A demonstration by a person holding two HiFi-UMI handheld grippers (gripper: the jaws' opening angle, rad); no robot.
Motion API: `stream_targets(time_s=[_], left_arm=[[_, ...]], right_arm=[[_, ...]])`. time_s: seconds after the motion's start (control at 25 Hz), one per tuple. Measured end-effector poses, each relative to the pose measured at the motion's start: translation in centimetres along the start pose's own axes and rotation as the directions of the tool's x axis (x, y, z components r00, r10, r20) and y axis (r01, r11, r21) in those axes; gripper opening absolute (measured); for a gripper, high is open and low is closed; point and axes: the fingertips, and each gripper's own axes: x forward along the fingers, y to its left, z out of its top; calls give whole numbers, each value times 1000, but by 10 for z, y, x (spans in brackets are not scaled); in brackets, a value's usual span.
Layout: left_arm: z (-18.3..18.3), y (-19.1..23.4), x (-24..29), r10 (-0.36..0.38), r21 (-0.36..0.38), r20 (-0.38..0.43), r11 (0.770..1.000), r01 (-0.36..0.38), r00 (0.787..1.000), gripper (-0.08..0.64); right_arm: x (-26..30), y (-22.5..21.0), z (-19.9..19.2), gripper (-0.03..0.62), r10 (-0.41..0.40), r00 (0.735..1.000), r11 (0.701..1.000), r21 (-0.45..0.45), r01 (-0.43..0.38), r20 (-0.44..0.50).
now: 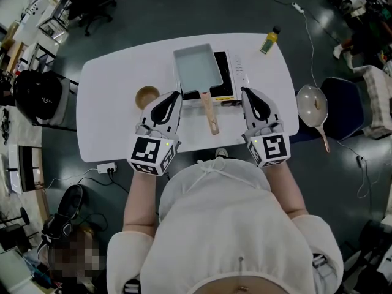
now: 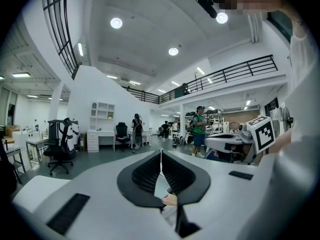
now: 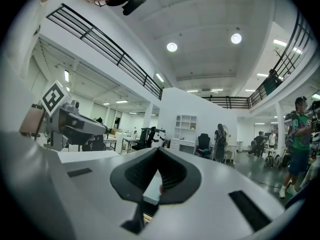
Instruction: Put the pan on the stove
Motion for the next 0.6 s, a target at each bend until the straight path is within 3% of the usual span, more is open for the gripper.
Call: stream_targets(time_s=[0.6], left_arm=[[4,0,19,31,-19,-18,999,-31,999,26]], right_arm=[[2,-23,-3,2,8,1000,999,51,-9,26]])
